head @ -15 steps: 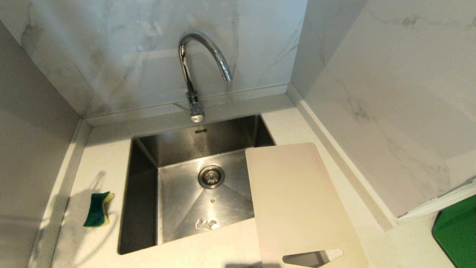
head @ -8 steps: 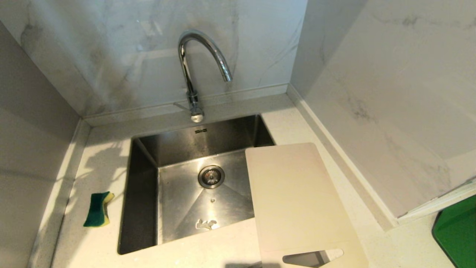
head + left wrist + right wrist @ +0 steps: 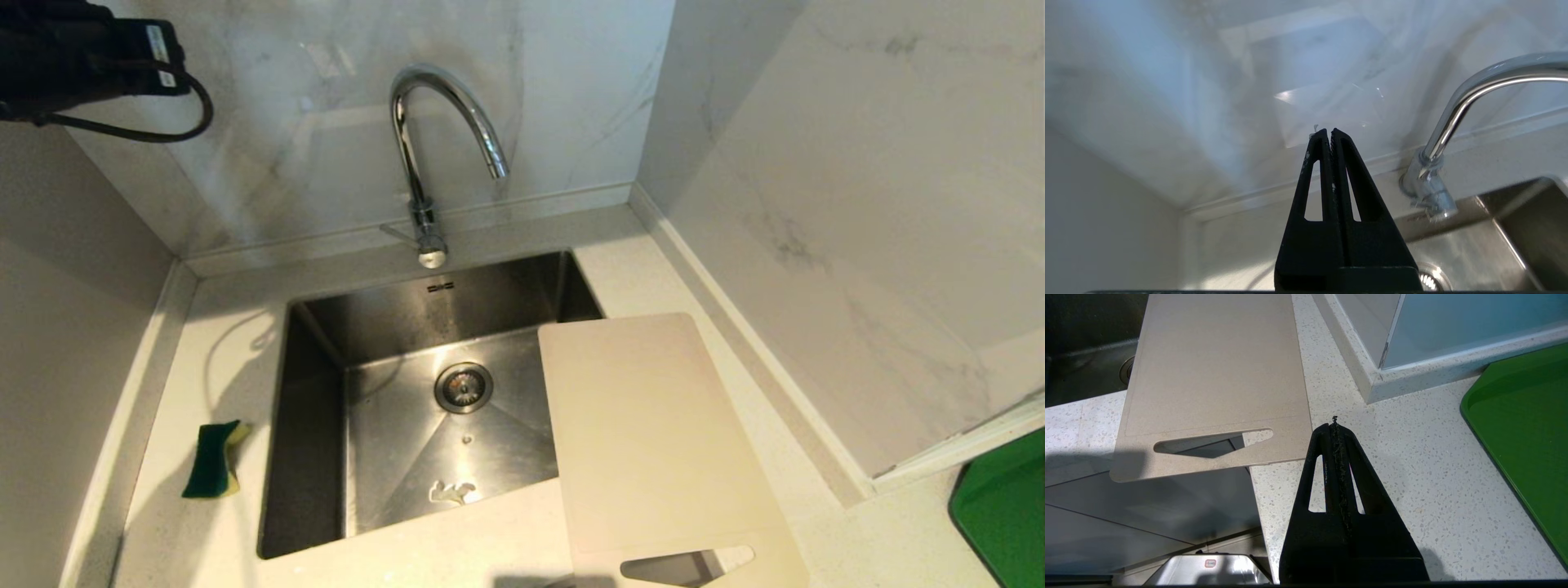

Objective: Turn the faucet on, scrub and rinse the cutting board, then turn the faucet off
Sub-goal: Turn on the tap

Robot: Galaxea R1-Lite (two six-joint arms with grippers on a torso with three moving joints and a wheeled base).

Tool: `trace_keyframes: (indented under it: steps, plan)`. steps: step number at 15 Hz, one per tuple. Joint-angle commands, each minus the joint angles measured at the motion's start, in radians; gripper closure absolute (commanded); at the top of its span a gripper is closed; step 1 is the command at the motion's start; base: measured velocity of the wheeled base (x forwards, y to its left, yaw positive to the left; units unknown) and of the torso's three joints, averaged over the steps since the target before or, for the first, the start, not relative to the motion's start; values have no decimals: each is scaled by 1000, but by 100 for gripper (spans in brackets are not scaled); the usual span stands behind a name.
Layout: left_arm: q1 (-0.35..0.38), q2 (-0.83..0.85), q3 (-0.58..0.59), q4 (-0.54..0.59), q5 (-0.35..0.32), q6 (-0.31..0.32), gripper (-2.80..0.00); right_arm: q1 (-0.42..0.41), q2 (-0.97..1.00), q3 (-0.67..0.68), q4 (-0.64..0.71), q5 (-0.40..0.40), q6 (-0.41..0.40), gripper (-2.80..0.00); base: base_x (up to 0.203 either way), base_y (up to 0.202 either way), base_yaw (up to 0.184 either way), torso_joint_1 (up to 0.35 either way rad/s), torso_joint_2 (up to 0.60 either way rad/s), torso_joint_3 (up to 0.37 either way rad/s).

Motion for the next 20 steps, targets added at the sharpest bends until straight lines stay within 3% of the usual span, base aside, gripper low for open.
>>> trace_keyframes:
  steps: [1, 7, 14, 15, 20]
  plan:
    - [-35, 175, -53, -63, 23, 0, 0, 0, 0, 0, 0, 0, 0, 0, 0, 0, 0, 0, 0, 0]
    - [-94, 390, -77, -218, 54, -10, 0, 1, 0, 0, 0, 0, 0, 0, 0, 0, 0, 0, 0, 0]
    - [-131, 469, -90, -246, 59, -26, 0, 0, 0, 0, 0, -1, 0, 0, 0, 0, 0, 0, 0, 0]
    - [-135, 469, -90, -248, 59, -26, -280, 0, 0, 0, 0, 0, 0, 0, 0, 0, 0, 0, 0, 0]
    - [-156, 460, -90, -245, 73, -22, -280, 0, 0, 0, 0, 0, 0, 0, 0, 0, 0, 0, 0, 0]
